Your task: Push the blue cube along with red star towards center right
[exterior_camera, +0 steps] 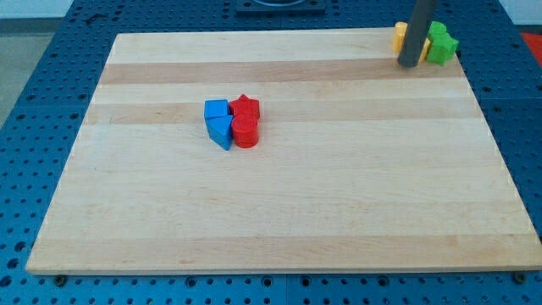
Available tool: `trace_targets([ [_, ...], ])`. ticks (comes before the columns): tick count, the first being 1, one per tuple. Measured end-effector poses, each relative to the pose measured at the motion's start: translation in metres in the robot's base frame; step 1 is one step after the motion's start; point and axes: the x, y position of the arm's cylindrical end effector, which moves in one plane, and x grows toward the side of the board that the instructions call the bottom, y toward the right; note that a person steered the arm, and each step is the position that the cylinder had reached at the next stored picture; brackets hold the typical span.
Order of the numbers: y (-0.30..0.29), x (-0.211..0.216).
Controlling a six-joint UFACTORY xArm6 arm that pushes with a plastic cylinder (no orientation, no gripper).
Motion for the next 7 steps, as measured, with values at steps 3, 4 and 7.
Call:
trace_targets([
  [3, 0.001, 0.056],
  [4, 0.0, 0.061],
  [7, -0.048, 0.104],
])
